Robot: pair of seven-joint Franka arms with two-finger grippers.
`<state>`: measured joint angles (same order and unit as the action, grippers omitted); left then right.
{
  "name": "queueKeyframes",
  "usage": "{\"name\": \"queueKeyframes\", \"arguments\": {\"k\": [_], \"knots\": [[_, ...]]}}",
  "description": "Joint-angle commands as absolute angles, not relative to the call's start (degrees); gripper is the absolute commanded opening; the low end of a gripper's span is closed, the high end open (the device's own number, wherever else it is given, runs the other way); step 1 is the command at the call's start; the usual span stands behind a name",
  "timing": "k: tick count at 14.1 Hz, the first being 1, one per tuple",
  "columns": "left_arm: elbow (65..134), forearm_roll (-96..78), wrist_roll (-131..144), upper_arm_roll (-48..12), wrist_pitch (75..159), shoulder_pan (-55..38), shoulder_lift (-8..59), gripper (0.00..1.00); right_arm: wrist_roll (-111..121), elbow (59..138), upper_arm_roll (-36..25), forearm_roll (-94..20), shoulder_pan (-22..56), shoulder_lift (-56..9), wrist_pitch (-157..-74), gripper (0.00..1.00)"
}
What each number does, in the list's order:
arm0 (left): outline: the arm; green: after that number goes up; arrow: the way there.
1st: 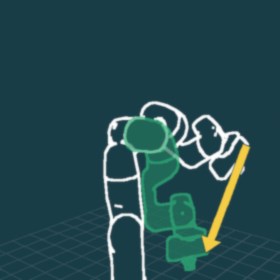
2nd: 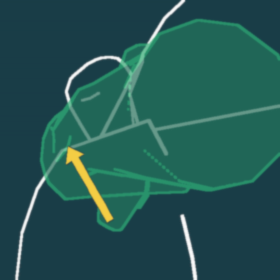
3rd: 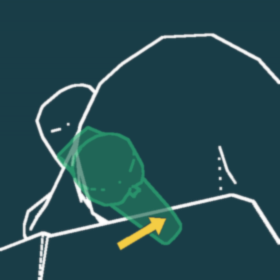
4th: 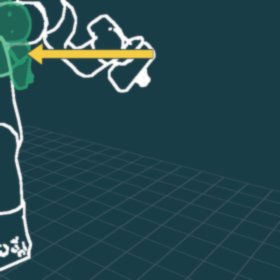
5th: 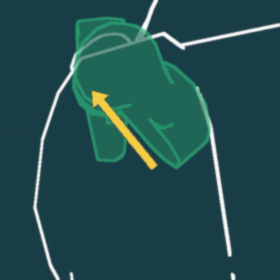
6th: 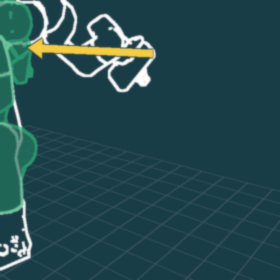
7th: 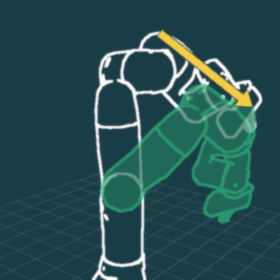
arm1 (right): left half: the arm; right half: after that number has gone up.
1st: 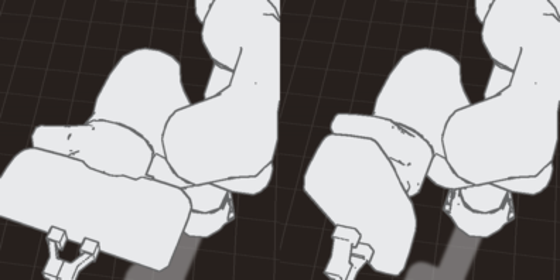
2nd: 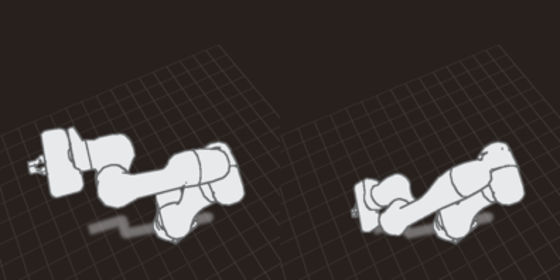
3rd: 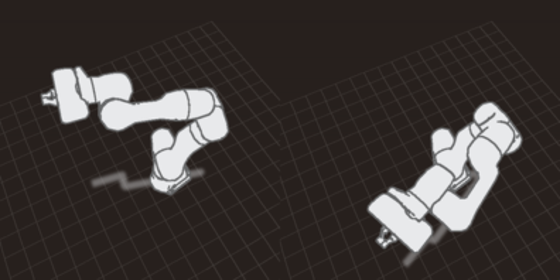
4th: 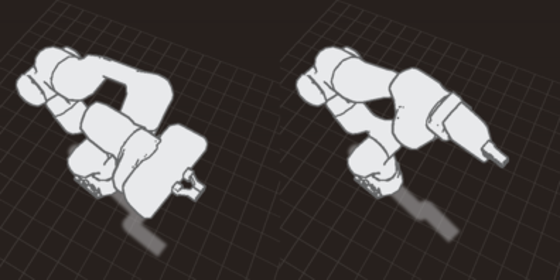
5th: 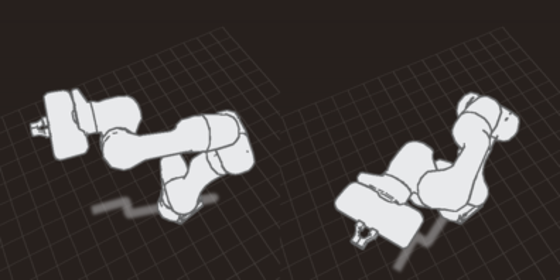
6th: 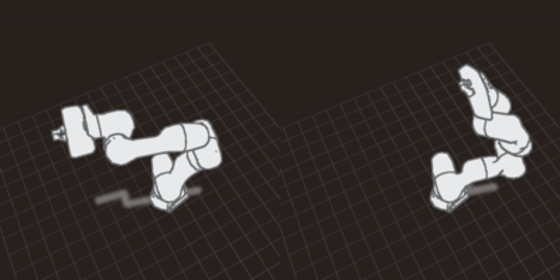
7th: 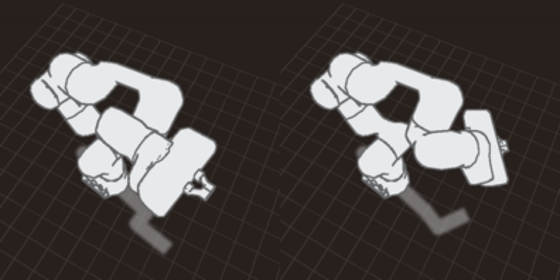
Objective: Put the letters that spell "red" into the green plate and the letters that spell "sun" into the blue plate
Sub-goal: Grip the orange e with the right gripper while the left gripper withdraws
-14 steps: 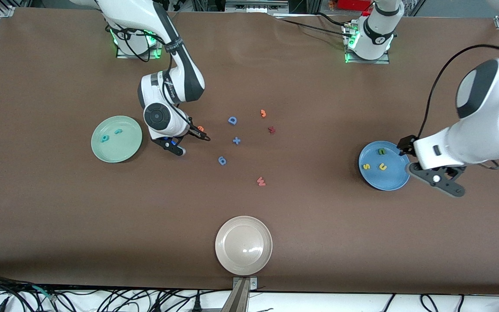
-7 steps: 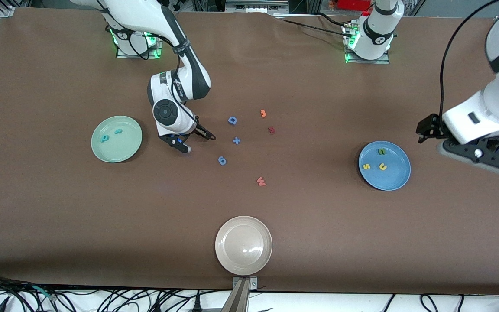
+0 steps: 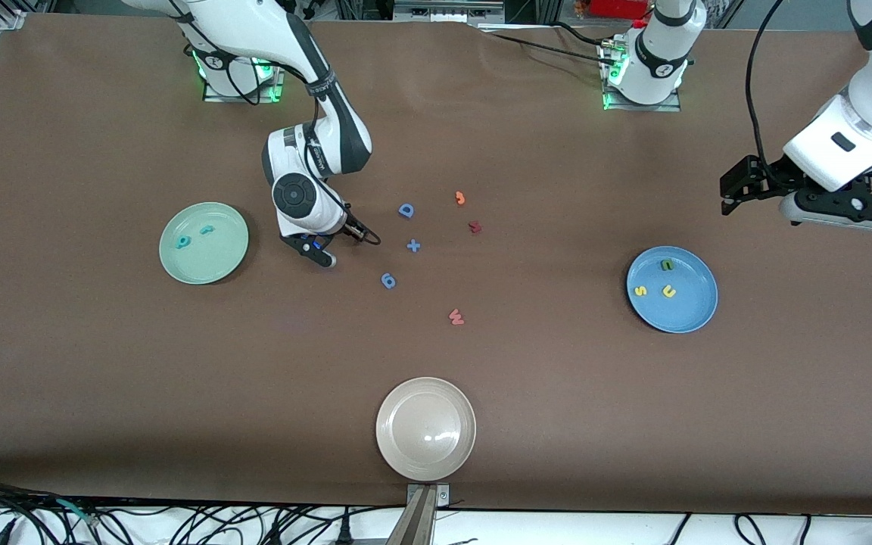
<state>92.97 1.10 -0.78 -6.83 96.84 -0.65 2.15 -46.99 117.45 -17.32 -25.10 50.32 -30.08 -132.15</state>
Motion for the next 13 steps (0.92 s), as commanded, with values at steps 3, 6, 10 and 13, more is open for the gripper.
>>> {"name": "queueKeyframes", "arguments": {"k": [3, 6, 10, 13], "knots": [[94.3, -0.5, 0.1, -5.9, 97.5, -0.5, 1.4, 1.00, -47.2, 118.0, -17.3, -26.3, 50.6, -30.0, -132.5, 0.12], [94.3, -0.4, 0.1, -5.9, 97.5, -0.5, 1.5, 1.00, -46.8, 117.8, -17.3, -26.3, 50.6, -29.5, -131.9, 0.11], [94.0, -0.3, -0.3, -5.9, 97.4, -0.5, 1.8, 1.00, -44.9, 115.1, -21.4, -26.0, 50.4, -26.6, -122.6, 0.11], [94.0, -0.3, -0.3, -5.9, 97.4, -0.5, 1.8, 1.00, -37.5, 113.7, -27.4, -26.0, 50.4, -25.2, -115.0, 0.11]]}}
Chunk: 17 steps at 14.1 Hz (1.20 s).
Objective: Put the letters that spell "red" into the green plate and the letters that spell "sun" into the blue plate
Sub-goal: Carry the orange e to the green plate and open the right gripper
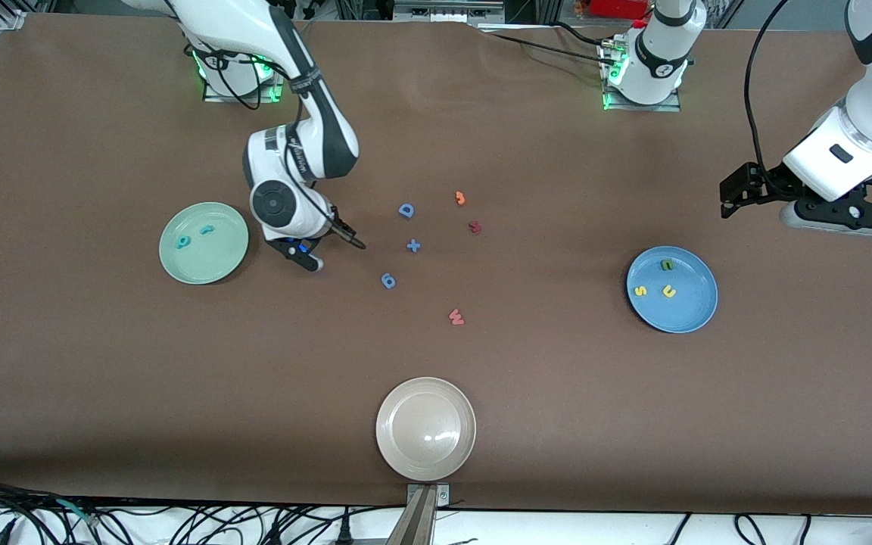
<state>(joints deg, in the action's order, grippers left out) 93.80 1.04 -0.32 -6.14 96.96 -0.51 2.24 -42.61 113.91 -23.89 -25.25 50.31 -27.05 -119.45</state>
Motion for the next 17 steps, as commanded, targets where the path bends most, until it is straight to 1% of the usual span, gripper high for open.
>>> {"name": "queueKeyframes", "arguments": {"k": [1, 4, 9, 14, 17], "knots": [[94.0, -0.4, -0.3, -5.9, 97.4, -0.4, 1.8, 1.00, -34.3, 113.7, -29.5, -25.8, 50.4, -24.7, -113.1, 0.11], [93.9, -0.4, -0.3, -5.9, 97.4, -0.4, 1.8, 1.00, -23.7, 113.8, -35.7, -25.6, 50.4, -24.9, -110.0, 0.11], [93.9, -0.4, -0.3, -5.9, 97.4, -0.4, 1.8, 1.00, -8.5, 114.3, -42.5, -25.4, 49.9, -28.0, -110.0, 0.11], [93.9, -0.5, -0.3, -5.9, 97.4, -0.4, 1.8, 1.00, 1.4, 114.3, -43.2, -25.4, 46.2, -33.6, -113.5, 0.12], [93.9, -0.4, -0.2, -5.9, 97.4, -0.5, 1.8, 1.00, 4.3, 114.4, -43.1, -25.5, 44.1, -34.7, -115.0, 0.12]]}}
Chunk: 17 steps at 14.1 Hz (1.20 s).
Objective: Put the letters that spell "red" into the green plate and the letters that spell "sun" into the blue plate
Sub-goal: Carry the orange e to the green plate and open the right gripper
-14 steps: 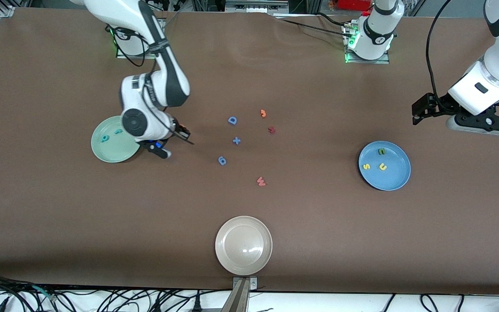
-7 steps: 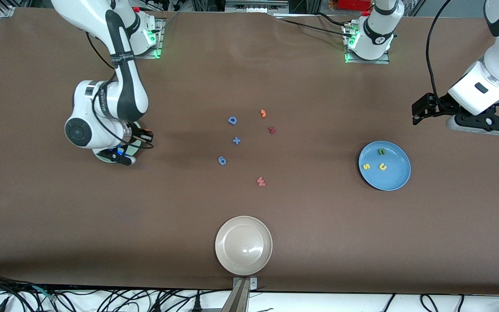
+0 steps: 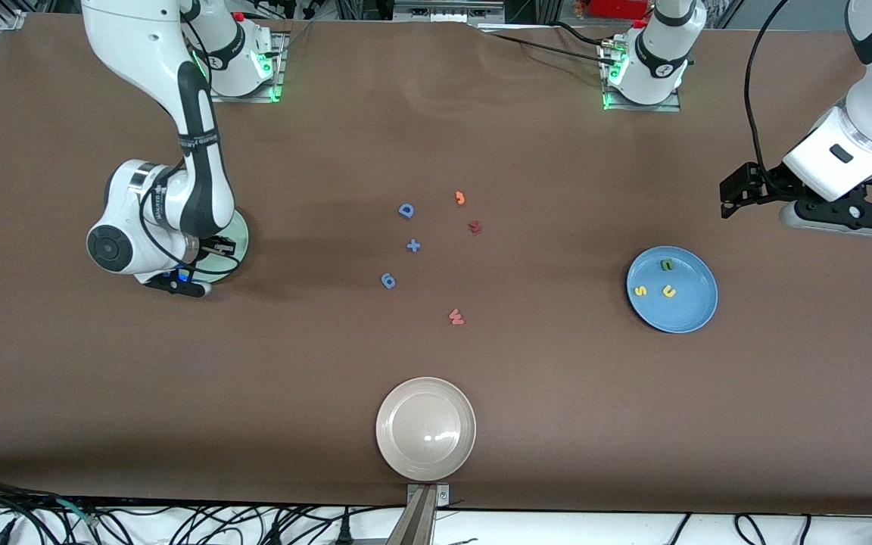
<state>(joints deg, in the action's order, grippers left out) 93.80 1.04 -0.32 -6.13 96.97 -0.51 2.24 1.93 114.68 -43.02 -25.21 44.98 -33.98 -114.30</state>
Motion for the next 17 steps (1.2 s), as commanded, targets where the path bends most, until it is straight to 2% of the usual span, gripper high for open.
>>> {"name": "queueKeyframes", "arguments": {"k": [1, 3, 4, 5, 6, 7, 8, 9, 10, 11, 13, 17], "knots": [[93.9, -0.4, -0.1, -5.9, 97.4, -0.5, 1.9, 1.00, 4.3, 114.4, -43.1, -25.5, 44.2, -34.7, -114.7, 0.12], [93.4, -0.4, 0.0, -5.9, 97.4, -0.6, 1.9, 1.00, 4.1, 114.4, -43.1, -25.5, 44.3, -34.6, -114.3, 0.15], [93.0, -0.4, -0.2, -5.9, 97.1, -0.5, 2.2, 1.00, 4.0, 114.3, -43.1, -25.5, 44.3, -34.5, -114.3, 0.27], [93.0, -0.4, -0.2, -5.9, 96.3, -0.4, 2.2, 1.00, 3.7, 114.3, -43.2, -25.5, 44.5, -34.3, -114.2, 0.62], [93.0, -0.4, 0.2, -5.9, 96.3, -0.5, 2.3, 1.00, 3.5, 114.3, -43.2, -25.5, 44.6, -34.1, -113.9, 0.78], [92.8, -0.4, 0.4, -5.9, 96.4, -0.6, 2.5, 1.00, 3.5, 114.0, -43.2, -25.5, 44.7, -33.8, -112.9, 0.85], [92.5, -0.6, 0.4, -5.9, 96.5, -0.8, 3.6, 1.00, 3.6, 113.7, -43.3, -25.6, 44.7, -33.1, -111.6, 0.87], [90.6, -0.7, 0.4, -5.9, 96.6, -0.8, 5.4, 1.00, 3.7, 113.7, -43.6, -25.6, 44.7, -31.7, -110.8, 0.95], [87.7, -0.7, 0.4, -5.9, 96.6, -0.7, 7.6, 1.00, 3.7, 113.7, -44.3, -25.5, 44.8, -30.3, -109.6, 0.99], [85.2, -0.7, 0.4, -6.0, 96.6, -0.8, 9.0, 1.00, 3.8, 113.2, -45.1, -25.4, 45.1, -29.2, -108.1, 0.99], [84.6, -0.6, 0.4, -5.9, 96.5, -0.5, 9.4, 1.00, 3.7, 109.7, -46.3, -24.3, 45.3, -27.6, -102.5, 0.99], [84.9, -0.1, 0.4, -6.1, 94.8, -0.4, 9.0, 1.00, 3.6, 93.6, -48.7, -19.2, 45.3, -26.7, -85.1, 0.99]]}}
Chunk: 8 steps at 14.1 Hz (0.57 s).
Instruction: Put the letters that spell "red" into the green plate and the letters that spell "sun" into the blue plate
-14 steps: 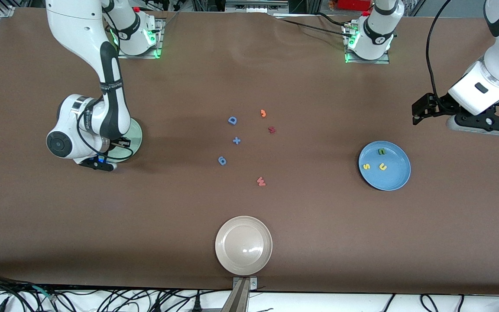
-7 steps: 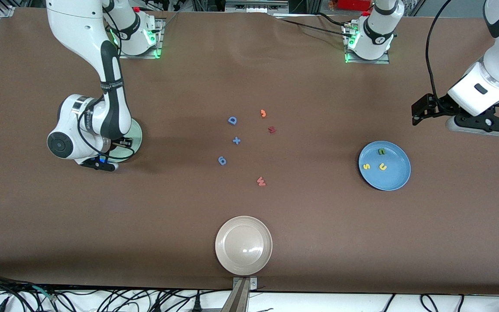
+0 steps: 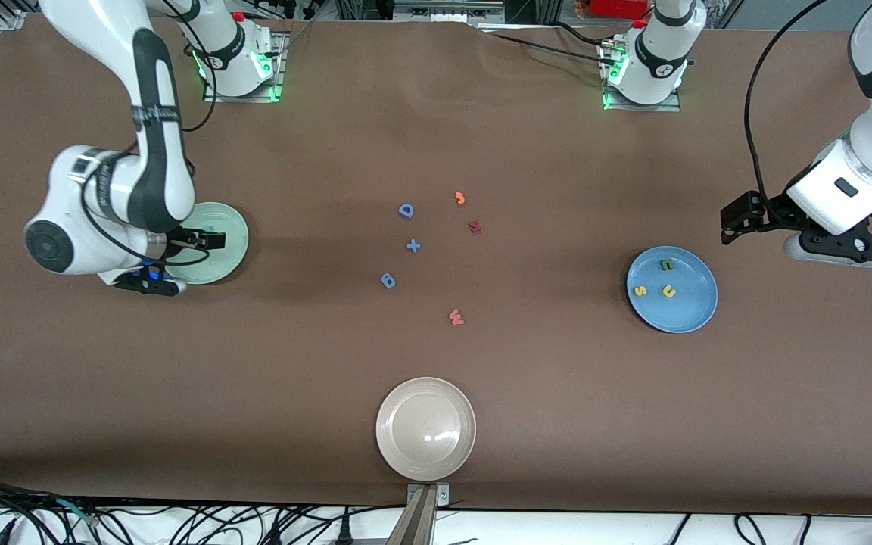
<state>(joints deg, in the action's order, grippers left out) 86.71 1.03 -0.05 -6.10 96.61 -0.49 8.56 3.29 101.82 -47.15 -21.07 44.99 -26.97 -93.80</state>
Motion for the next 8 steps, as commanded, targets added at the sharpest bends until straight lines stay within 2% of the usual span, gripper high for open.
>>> {"name": "queueKeyframes", "arguments": {"k": [1, 5, 8], "knots": [[84.9, -0.1, 0.4, -6.2, 94.8, -0.4, 9.0, 1.00, 3.7, 89.7, -49.6, -19.2, 45.3, -26.8, -81.2, 0.99], [86.2, 0.0, 0.4, -6.3, 94.7, -0.4, 7.4, 1.00, 4.5, 80.3, -51.7, -19.4, 45.3, -25.1, -72.8, 0.99], [87.5, -0.1, 0.3, -6.3, 94.8, -0.4, 6.6, 1.00, 4.6, 79.9, -52.5, -19.1, 45.3, -21.2, -72.8, 0.99]]}}
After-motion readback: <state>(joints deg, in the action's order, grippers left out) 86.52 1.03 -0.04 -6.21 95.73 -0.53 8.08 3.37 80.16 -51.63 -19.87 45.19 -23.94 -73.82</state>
